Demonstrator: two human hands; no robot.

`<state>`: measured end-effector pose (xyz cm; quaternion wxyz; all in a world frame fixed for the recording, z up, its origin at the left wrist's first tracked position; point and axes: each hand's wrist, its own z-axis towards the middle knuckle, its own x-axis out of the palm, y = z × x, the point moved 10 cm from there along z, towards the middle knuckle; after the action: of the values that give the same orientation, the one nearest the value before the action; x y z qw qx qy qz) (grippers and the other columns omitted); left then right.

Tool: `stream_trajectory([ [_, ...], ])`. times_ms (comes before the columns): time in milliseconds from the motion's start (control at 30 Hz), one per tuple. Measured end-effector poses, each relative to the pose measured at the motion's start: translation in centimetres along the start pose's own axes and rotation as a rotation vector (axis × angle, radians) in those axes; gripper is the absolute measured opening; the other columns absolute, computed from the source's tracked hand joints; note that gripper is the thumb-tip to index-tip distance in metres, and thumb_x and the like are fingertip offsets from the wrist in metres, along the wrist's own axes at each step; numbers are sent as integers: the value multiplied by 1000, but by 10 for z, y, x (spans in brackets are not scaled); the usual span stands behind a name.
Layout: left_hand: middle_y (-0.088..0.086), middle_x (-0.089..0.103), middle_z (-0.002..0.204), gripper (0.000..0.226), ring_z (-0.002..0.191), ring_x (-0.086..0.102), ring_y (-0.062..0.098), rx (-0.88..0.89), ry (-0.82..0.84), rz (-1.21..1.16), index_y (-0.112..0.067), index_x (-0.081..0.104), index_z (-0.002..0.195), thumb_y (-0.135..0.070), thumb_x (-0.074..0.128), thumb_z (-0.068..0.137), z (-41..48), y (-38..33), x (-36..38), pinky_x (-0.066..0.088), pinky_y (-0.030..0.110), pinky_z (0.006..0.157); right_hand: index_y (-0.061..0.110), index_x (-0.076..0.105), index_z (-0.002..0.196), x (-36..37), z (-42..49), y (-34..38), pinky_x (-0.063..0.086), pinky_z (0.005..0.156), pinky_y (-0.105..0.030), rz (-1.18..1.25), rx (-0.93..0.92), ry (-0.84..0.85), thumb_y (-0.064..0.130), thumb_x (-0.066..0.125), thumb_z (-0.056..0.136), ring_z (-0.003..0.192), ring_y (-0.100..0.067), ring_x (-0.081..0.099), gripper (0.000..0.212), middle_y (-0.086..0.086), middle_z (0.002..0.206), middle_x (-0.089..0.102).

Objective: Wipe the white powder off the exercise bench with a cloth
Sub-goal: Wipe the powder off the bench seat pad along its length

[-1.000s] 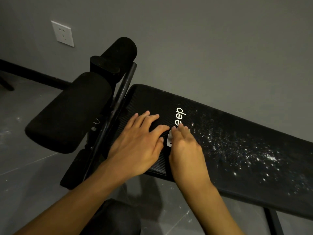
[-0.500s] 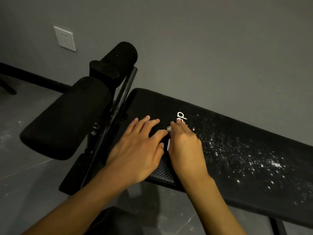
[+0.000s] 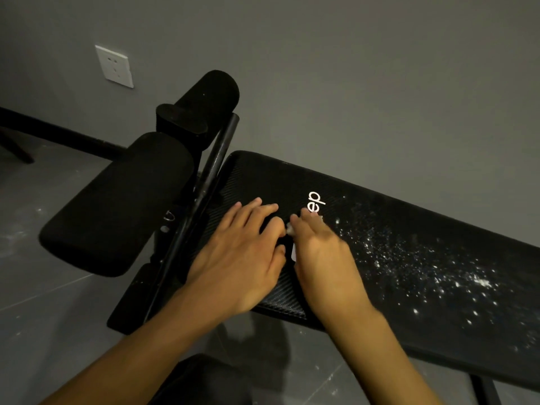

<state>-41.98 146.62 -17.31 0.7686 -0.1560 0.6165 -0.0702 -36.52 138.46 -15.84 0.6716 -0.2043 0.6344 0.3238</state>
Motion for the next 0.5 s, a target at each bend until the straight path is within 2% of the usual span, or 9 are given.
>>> stream_trajectory([
  [67,1,37,158,37,153,19,19,2,1,-7,-28,52,125,-43,32,98,1,-1,-1,15,43,126,5,55,138,1,-1,-7,53,98,-40,9,16,-49,5,69,89,131,-32,55,52,-19,146,51],
  [200,0,34,159,38,154,17,18,6,9,-10,-29,51,127,-44,31,99,1,-1,-1,13,43,126,7,47,146,-2,11,-10,47,103,-36,-1,44,-67,7,59,96,137,-29,49,51,-16,152,43],
  [367,2,39,156,38,152,23,21,13,-12,-36,-27,52,124,-43,29,98,-2,0,0,18,45,125,9,54,138,3,-50,8,57,88,-33,-34,-25,2,6,72,88,129,-29,57,54,-10,143,52],
  [433,2,41,155,36,151,25,22,15,-24,-40,-27,52,124,-42,33,98,-2,0,0,20,46,124,7,55,138,2,-67,7,56,92,-34,-22,-51,-27,6,77,83,133,-29,54,60,-11,144,53],
  [500,2,42,153,38,151,27,22,15,-33,-34,-26,53,123,-43,31,98,-1,1,0,21,46,124,6,58,135,-4,-62,-1,55,93,-38,-12,-63,-92,7,74,87,131,-29,56,50,-14,142,57],
])
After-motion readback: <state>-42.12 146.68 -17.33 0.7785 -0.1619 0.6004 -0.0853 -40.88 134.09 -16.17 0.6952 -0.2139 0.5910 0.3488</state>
